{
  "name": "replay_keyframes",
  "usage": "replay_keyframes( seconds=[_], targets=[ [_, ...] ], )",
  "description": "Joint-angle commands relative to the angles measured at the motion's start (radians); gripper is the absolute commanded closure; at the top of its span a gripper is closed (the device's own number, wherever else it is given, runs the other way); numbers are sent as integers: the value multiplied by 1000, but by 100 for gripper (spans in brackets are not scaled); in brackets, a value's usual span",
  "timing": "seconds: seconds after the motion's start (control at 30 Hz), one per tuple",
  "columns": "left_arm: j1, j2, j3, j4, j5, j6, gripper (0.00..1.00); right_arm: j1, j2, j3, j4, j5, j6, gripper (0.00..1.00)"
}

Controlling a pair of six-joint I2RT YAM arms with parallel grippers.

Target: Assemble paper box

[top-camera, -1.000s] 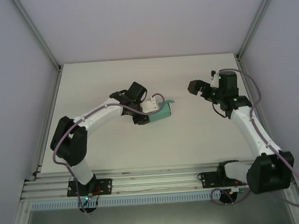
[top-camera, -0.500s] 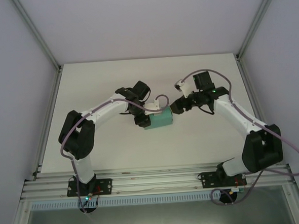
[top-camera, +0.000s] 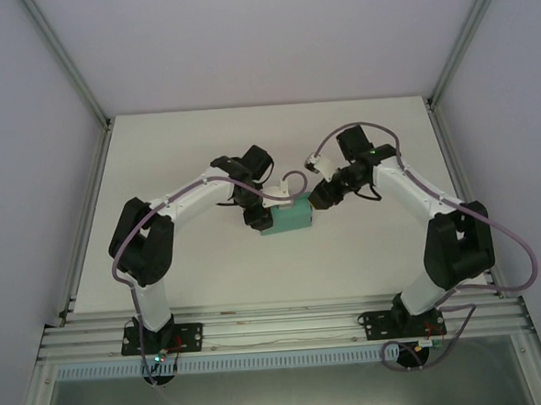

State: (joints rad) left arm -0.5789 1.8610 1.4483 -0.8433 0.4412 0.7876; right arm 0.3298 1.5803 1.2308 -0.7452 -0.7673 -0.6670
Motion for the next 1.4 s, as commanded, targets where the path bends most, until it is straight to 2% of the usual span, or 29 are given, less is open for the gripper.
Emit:
replay_keyframes(
  seconds=[0.0, 0.07, 0.2, 0.3, 0.37, 0.53, 0.63, 0.73, 0.93, 1.03, 1.17, 1.37],
  targets=[
    [-4, 28, 24, -38, 24, 14, 64, 19, 6, 7, 9, 48, 11, 63],
    [-4, 27, 26, -39, 24, 13, 64, 25, 9, 3, 39, 61, 29, 68],
    [-4, 30, 36, -43, 24, 6, 64, 33, 9, -7, 85, 55, 82, 87],
    [-6, 33, 39, -18, 19, -18, 64, 51, 5, -23, 136, 61, 185, 98],
    [-6, 36, 40, 1, 15, -36, 64, 81, -4, -45, 182, 72, 288, 100],
    [-6, 37, 41, 30, 4, -67, 64, 172, -63, -174, 439, 335, 715, 100],
    [-6, 41, 40, 36, -1, -67, 63, 202, -97, -284, 605, 337, 824, 100],
    [-6, 41, 36, 38, -8, -69, 63, 205, -101, -361, 678, 327, 832, 100],
    [-6, 41, 31, 54, -13, -76, 61, 206, -64, -466, 734, 329, 701, 100],
    [-5, 41, 37, 64, -31, -95, 60, 209, -70, -546, 825, 289, 702, 100],
    [-6, 76, 57, 72, -79, -135, 60, 212, -89, -686, 994, 317, 726, 100],
    [-6, 81, 64, 76, -81, -149, 59, 213, -79, -721, 953, 351, 746, 100]
  ],
)
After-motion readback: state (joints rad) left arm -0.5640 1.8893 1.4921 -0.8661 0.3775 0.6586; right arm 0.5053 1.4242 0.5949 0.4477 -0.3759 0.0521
